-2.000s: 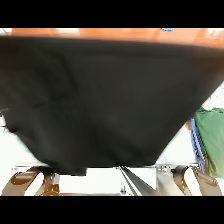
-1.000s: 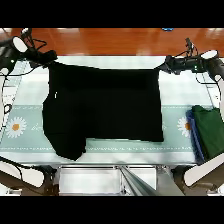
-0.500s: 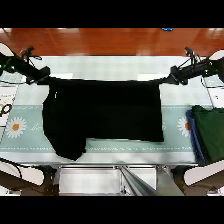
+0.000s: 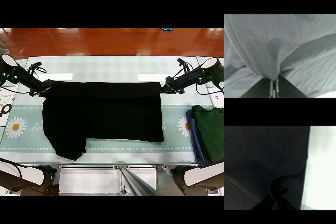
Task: Fold the shirts.
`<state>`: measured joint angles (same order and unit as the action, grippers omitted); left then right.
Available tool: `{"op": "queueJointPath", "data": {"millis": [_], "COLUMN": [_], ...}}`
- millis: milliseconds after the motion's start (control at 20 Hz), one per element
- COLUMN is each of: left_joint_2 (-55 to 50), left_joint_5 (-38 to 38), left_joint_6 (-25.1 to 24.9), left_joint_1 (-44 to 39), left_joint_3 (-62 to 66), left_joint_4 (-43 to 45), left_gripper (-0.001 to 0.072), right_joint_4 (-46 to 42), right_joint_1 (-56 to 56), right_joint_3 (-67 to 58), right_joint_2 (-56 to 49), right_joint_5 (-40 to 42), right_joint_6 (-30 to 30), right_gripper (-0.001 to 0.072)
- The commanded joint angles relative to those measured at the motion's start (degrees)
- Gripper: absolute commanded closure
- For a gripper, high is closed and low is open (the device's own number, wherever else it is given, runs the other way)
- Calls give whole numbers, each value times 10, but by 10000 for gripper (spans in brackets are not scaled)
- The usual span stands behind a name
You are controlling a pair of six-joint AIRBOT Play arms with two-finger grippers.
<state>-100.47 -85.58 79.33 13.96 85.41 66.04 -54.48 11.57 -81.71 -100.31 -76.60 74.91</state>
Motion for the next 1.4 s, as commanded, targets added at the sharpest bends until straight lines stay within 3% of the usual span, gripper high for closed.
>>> {"op": "queueJointPath", "data": {"millis": [0,50,200,300,500,700,800,1100,1350], "left_joint_2": [0,0,14,55,180,249,261,260,257], "left_joint_5": [-39,-59,-134,-111,24,52,56,119,123], "left_joint_6": [18,30,98,101,30,-42,-63,-90,-100], "left_joint_1": [4,7,31,57,126,252,279,240,172], "left_joint_3": [-3,-2,-7,-47,-249,-396,-449,-532,-554], "left_joint_4": [0,12,134,139,40,-80,-85,-85,-85], "left_gripper": [411,205,200,200,200,201,200,201,200], "right_joint_4": [-3,-9,-24,-18,50,139,169,184,186], "right_joint_1": [-3,3,35,52,54,54,54,54,54], "right_joint_3": [3,3,7,63,327,520,567,583,583], "right_joint_2": [2,6,50,120,306,459,502,522,522], "right_joint_5": [5,-4,-46,-2,123,157,159,156,152], "right_joint_6": [23,28,31,30,-24,-71,-74,-74,-71], "right_gripper": [296,300,301,301,301,301,301,302,302]}}
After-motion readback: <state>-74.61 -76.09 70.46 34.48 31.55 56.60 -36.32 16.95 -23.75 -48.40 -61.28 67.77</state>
